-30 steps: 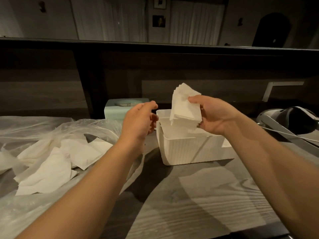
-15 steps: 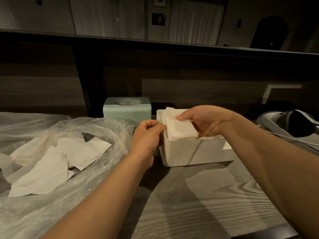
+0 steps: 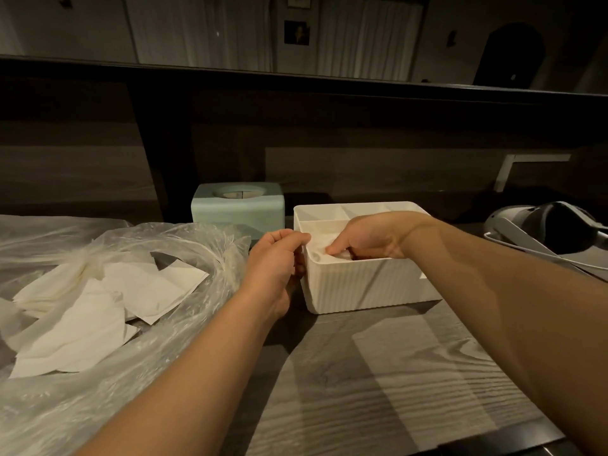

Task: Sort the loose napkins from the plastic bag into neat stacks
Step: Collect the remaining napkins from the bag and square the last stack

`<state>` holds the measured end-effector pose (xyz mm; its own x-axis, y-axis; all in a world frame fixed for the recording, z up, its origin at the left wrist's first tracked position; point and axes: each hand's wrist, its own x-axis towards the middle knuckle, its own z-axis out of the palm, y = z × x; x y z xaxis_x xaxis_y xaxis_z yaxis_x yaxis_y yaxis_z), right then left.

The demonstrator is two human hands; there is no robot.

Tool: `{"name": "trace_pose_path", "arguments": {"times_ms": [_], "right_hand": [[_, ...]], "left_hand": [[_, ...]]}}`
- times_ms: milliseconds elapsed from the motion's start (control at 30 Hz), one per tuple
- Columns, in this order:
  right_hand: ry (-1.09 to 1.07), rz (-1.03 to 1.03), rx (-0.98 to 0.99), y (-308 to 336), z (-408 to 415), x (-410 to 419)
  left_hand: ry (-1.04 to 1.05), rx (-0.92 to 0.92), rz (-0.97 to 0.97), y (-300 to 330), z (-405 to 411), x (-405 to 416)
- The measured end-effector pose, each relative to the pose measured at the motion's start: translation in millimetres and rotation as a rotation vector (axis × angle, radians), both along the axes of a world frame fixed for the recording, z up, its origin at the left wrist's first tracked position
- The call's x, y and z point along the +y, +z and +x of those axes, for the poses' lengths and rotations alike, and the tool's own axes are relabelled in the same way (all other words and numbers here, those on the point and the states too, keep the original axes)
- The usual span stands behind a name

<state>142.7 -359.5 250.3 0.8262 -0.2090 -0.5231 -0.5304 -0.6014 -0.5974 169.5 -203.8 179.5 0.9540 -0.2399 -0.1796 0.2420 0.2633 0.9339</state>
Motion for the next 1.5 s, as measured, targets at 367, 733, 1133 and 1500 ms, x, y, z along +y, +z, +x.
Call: {"name": "trace_pose_path", "arguments": {"times_ms": [367,733,1133,1500], "right_hand": [[0.128,-0.346,0.009,-4,2,5],[0.389,-0.487,-0.386,9,2,6],[0.439,-0.579,-0.258,1,-3,21],[-0.080,-0.538,-0.962,-5,-27,53]], "left_hand": [[-0.008,0.016,-0.025,-3,2,0],[-0.023,0.004,-0.028,-4,3,1],[0.033,-0.012,0.056,3,-7,-1],[-0.080,-0.101,0.246,45,-21,28]]}}
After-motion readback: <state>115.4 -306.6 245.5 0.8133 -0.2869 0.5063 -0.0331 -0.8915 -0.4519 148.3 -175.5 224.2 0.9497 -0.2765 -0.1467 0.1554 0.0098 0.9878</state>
